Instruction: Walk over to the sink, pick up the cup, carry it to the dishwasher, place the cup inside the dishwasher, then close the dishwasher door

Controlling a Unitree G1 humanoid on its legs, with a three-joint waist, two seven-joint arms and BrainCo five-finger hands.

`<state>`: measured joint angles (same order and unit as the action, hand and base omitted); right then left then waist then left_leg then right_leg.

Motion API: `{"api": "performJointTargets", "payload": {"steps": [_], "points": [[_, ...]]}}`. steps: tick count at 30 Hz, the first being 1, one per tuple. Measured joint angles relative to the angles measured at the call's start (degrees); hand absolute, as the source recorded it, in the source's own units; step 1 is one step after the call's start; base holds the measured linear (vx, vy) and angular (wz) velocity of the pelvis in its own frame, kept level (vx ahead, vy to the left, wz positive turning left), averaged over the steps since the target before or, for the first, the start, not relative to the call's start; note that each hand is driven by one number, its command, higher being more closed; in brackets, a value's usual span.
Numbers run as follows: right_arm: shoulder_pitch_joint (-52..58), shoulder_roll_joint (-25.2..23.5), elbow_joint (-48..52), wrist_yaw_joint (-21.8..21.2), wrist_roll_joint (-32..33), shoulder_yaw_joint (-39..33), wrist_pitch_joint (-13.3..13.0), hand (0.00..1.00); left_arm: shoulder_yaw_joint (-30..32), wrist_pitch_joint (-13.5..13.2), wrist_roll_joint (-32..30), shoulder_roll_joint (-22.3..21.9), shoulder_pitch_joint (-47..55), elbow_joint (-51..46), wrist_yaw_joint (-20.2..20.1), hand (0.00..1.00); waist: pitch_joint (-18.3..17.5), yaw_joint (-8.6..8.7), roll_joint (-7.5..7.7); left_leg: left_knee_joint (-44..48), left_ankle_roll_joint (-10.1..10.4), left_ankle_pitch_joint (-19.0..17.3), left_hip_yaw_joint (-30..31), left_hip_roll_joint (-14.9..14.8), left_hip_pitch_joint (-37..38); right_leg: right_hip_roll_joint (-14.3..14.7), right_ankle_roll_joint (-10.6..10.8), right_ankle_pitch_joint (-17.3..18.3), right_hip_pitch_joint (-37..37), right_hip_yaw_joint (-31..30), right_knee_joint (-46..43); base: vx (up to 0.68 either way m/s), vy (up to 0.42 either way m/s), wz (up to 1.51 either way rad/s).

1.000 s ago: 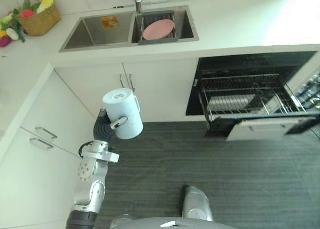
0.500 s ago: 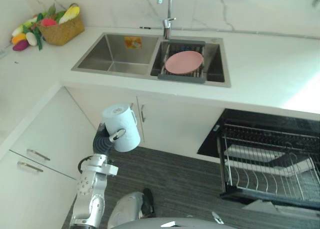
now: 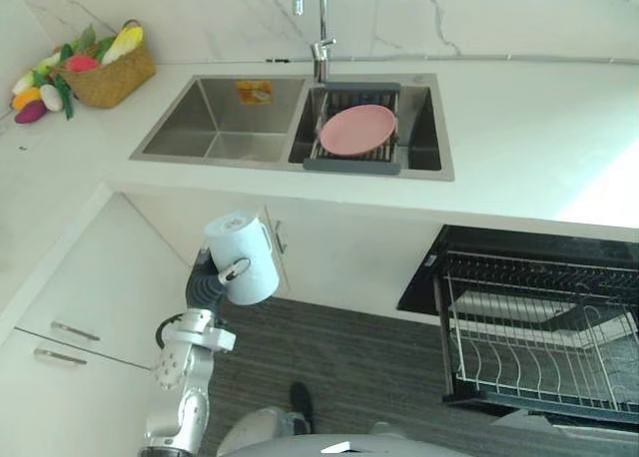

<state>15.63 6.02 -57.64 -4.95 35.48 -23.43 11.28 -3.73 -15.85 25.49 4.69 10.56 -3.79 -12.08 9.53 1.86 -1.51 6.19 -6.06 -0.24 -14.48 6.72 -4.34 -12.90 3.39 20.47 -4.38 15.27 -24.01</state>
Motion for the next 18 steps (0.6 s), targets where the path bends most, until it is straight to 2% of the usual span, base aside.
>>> {"api": "performJointTargets", "payload": {"steps": [1, 2, 3, 5, 6, 7, 8, 10, 12, 14, 16, 17, 18], "points": [[-0.5, -0.1, 0.5, -0.1, 0.0, 0.1, -0.1, 0.00, 0.3, 0.1, -0.2, 0.1, 0.0, 0.2, 0.5, 1.00, 0.1, 0.12, 0.03, -0.5, -0.4, -0.4, -0.2, -0.2, 1.0, -1.2, -1.7, -1.9, 4.2, 1.0, -8.8, 0.14, 0.010, -0.40], [-0.6, -0.2, 0.6, -0.4, 0.0, 0.2, -0.3, 0.00, 0.3, 0.1, -0.6, 0.4, 0.0, 0.2, 0.8, 1.00, 0.1, 0.38, -0.05, -0.8, -0.5, -0.7, -0.4, -0.7, 1.6, -1.8, -2.5, -3.2, 6.0, 1.3, -12.4, 0.18, -0.009, -0.55], [-1.2, -0.5, 0.5, -1.1, -0.1, 0.2, -0.3, 0.00, 0.3, 0.1, -1.0, 1.3, -0.1, 0.2, 1.5, 1.00, -0.1, 0.64, -0.13, -1.0, 0.0, -1.4, -1.6, -2.0, 3.1, -1.5, -2.7, -2.3, 8.2, 1.6, -15.0, 0.17, -0.027, -0.59], [-2.0, -0.6, 0.6, -1.5, -2.2, 1.4, 0.1, 0.00, 0.5, 0.1, -1.0, 2.2, -0.3, 0.3, 3.4, 1.00, 0.0, 0.78, 0.19, -0.3, 1.5, -2.5, -3.1, -4.2, 3.6, 0.2, -1.8, -1.2, 10.8, 3.9, -11.5, 0.13, -0.069, -0.48], [-2.0, -0.8, 0.7, -2.2, -2.3, 3.0, 0.2, 0.00, 0.9, 0.1, -1.0, 2.7, -0.7, 0.3, 4.0, 1.00, -0.1, 1.45, 1.56, 1.7, 2.2, -3.9, -3.1, -4.8, 3.3, 1.1, -2.8, -2.9, 10.8, 5.7, -6.3, 0.17, -0.110, -0.09], [-1.7, -1.2, 0.6, -2.2, -2.3, 4.3, 0.4, 0.00, 0.8, 0.1, -1.0, 3.4, -1.2, 0.3, 4.0, 1.00, 0.1, 1.52, 3.42, 5.1, 2.5, -5.9, -3.3, -4.7, 2.9, 1.3, -3.9, -6.5, 10.5, 5.8, -2.2, 0.18, -0.134, 0.07], [-1.5, -1.0, 0.5, -2.2, -2.3, 4.8, 0.6, 0.00, 0.6, 0.4, -1.1, 3.1, -1.4, 0.5, 4.1, 1.00, 0.3, 1.92, 3.47, 7.7, 2.5, -7.2, -2.8, -5.1, 2.3, 1.7, -2.1, -8.1, 10.1, 5.5, -1.7, 0.21, -0.155, 0.14], [-0.5, 0.1, 0.6, -1.0, -1.8, 4.8, 1.5, 0.00, -1.2, 1.0, -1.9, 2.4, -1.2, 0.5, 4.3, 1.00, 0.3, 0.79, 0.70, 13.7, 4.2, -11.0, -1.7, -8.3, 1.2, 5.0, -2.1, -8.3, 6.9, 6.0, 2.4, 0.20, -0.104, -0.01], [-0.4, 1.1, 0.7, -1.0, -0.9, 4.8, 1.5, 0.00, -1.5, 1.0, -2.0, 2.3, -1.2, 0.5, 4.3, 1.00, 0.7, 0.34, -0.67, 16.0, 5.5, -11.3, -1.1, -9.3, 0.2, 6.0, -2.3, -8.7, 6.1, 5.9, 4.2, 0.16, -0.062, -0.14], [-0.3, 1.5, 1.4, -0.2, 0.0, 4.7, 1.4, 0.00, -1.5, 1.0, -2.0, 2.3, -1.3, 0.6, 4.2, 1.00, 1.0, 0.47, -1.12, 16.6, 6.6, -10.6, -0.9, -9.6, -0.1, 6.4, -2.6, -9.5, 5.2, 6.0, 5.8, 0.14, -0.076, -0.10], [-0.2, 1.1, 3.1, 2.0, 1.0, 4.5, 1.5, 0.00, -1.6, 1.0, -1.9, 2.3, -1.3, 0.6, 3.8, 1.00, 1.1, 0.93, -1.19, 16.6, 6.7, -9.5, -0.1, -9.1, 0.3, 6.1, -2.8, -10.0, 3.6, 6.1, 7.5, 0.12, -0.051, -0.03], [-0.1, 0.7, 4.3, 3.1, 1.5, 4.7, 1.6, 0.00, -1.6, 1.0, -1.9, 2.3, -1.2, 1.0, 3.0, 1.00, 1.4, 0.89, -0.36, 16.0, 6.1, -9.8, 1.8, -8.4, 0.3, 5.5, -2.6, -10.4, 2.6, 5.6, 8.8, 0.08, -0.011, -0.16], [-0.2, 0.8, 5.2, 3.8, 1.4, 4.9, 2.0, 0.00, -1.6, 0.7, -1.9, 2.4, -0.7, 1.0, 2.5, 1.00, 1.2, 0.82, -1.00, 13.5, 5.9, -9.7, 5.3, -8.3, 0.6, 5.3, -2.5, -10.4, 2.6, 4.7, 9.0, 0.03, 0.021, -0.28]]}}
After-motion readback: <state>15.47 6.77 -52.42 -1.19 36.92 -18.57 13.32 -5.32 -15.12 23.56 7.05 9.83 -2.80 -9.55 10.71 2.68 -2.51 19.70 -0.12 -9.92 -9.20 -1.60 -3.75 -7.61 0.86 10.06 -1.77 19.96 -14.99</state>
